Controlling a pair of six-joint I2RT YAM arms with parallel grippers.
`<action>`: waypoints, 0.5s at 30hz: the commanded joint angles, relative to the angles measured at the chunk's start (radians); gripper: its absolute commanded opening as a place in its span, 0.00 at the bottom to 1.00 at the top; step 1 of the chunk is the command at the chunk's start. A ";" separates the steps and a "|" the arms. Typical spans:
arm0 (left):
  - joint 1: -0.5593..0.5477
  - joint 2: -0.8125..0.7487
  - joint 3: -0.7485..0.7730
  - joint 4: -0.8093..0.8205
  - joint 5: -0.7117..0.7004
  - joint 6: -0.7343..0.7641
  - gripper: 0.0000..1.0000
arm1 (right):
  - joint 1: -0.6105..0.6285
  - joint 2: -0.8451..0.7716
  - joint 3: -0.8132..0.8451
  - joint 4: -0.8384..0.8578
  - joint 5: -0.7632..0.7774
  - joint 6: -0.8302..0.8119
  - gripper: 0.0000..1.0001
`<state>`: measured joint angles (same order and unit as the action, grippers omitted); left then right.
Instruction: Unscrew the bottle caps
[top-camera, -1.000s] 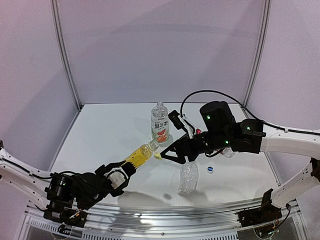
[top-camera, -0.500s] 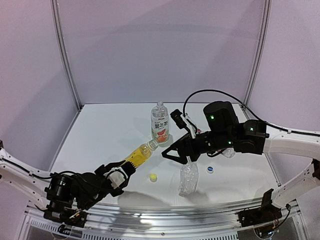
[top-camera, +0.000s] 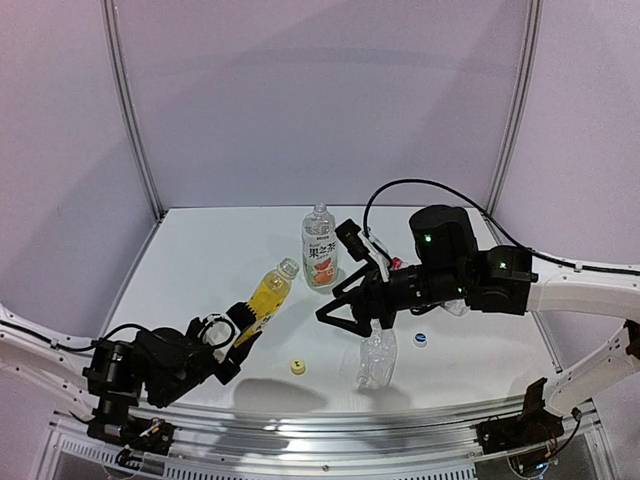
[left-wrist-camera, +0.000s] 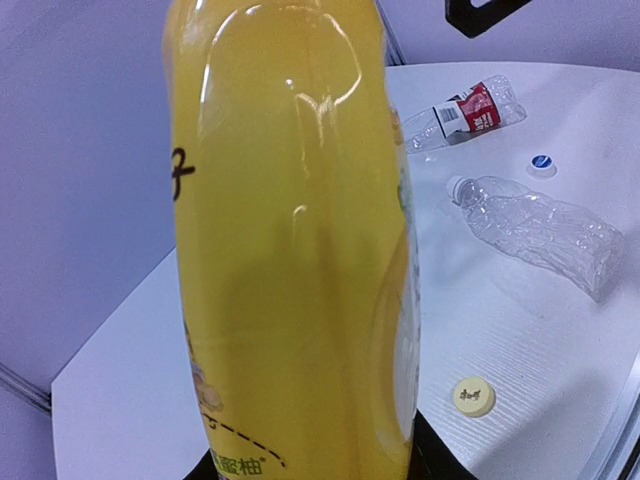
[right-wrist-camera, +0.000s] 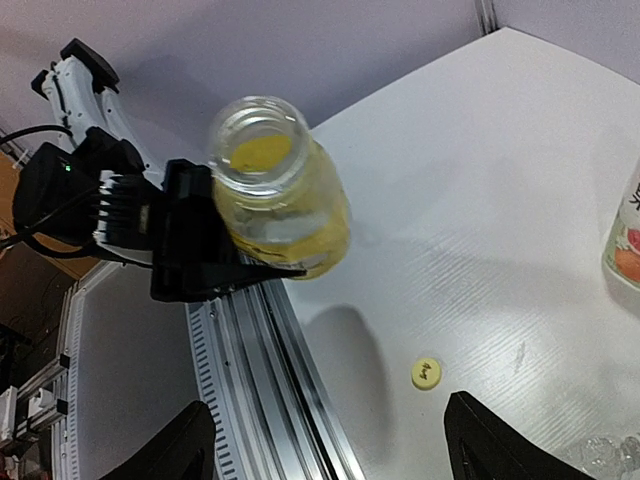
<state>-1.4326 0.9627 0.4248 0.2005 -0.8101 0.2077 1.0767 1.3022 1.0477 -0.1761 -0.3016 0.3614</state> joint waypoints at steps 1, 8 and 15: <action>0.014 0.021 -0.002 -0.005 0.075 -0.059 0.00 | 0.047 0.037 0.031 0.106 0.001 -0.046 0.82; 0.016 0.041 0.005 -0.011 0.098 -0.069 0.00 | 0.070 0.129 0.086 0.171 0.032 -0.036 0.80; 0.015 0.036 0.005 -0.017 0.124 -0.072 0.00 | 0.070 0.121 0.089 0.220 0.084 -0.022 0.74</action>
<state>-1.4254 1.0016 0.4248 0.1913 -0.7136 0.1539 1.1427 1.4246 1.1072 -0.0044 -0.2516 0.3332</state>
